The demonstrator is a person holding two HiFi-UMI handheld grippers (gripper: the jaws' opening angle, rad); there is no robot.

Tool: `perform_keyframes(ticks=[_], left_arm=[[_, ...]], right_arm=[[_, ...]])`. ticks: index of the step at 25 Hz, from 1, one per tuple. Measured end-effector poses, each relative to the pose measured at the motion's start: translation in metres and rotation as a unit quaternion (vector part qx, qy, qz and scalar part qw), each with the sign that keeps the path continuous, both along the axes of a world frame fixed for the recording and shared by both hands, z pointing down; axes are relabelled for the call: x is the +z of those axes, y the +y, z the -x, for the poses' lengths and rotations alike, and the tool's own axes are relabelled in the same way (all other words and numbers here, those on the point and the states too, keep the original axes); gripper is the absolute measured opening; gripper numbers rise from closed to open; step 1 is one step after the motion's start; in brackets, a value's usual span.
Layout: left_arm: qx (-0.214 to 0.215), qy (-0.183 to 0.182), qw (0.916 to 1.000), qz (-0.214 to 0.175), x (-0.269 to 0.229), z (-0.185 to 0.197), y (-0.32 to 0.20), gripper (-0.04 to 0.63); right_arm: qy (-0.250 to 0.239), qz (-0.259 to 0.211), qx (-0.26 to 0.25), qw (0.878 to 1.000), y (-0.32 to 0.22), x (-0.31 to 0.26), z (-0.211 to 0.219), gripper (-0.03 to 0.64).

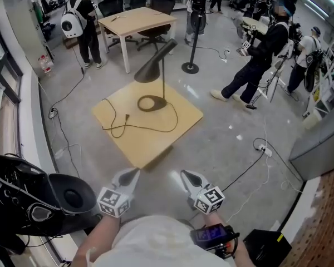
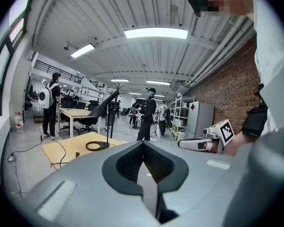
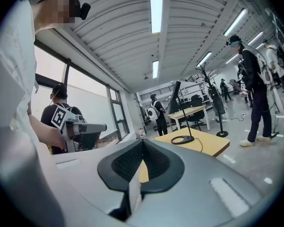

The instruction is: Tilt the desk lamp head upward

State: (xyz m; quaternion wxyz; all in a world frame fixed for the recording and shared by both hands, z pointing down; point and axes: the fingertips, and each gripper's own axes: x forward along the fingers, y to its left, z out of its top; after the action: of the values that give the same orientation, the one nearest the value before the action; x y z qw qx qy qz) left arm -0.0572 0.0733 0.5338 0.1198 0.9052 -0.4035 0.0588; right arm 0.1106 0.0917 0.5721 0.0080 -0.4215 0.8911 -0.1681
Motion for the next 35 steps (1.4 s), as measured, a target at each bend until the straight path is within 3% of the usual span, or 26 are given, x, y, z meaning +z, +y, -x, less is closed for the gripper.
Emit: perform_keyframes(ticks=[11, 18, 23, 27, 32, 35], left_arm=[[-0.021, -0.012, 0.9994, -0.024, -0.019, -0.029, -0.037, 0.002], [-0.009, -0.022, 0.9994, -0.024, -0.025, -0.024, -0.075, 0.002], [-0.018, -0.019, 0.9994, -0.021, -0.024, -0.008, -0.118, 0.002], [-0.025, -0.014, 0.9994, -0.021, -0.025, 0.013, -0.161, 0.002], [-0.013, -0.002, 0.9993, -0.034, -0.020, -0.019, -0.169, 0.002], [-0.004, 0.007, 0.9995, -0.030, -0.023, -0.015, -0.196, 0.002]], right_arm=[[0.005, 0.004, -0.019, 1.000, -0.032, -0.001, -0.037, 0.012], [0.010, 0.021, -0.041, 0.999, -0.081, 0.007, -0.015, 0.012], [0.044, 0.029, -0.065, 0.996, -0.117, 0.009, -0.004, 0.012], [0.049, 0.024, -0.053, 0.997, -0.167, 0.003, -0.003, 0.012], [0.059, 0.006, -0.043, 0.997, -0.178, -0.001, -0.029, 0.012], [0.068, 0.008, -0.035, 0.997, -0.202, -0.006, -0.024, 0.012]])
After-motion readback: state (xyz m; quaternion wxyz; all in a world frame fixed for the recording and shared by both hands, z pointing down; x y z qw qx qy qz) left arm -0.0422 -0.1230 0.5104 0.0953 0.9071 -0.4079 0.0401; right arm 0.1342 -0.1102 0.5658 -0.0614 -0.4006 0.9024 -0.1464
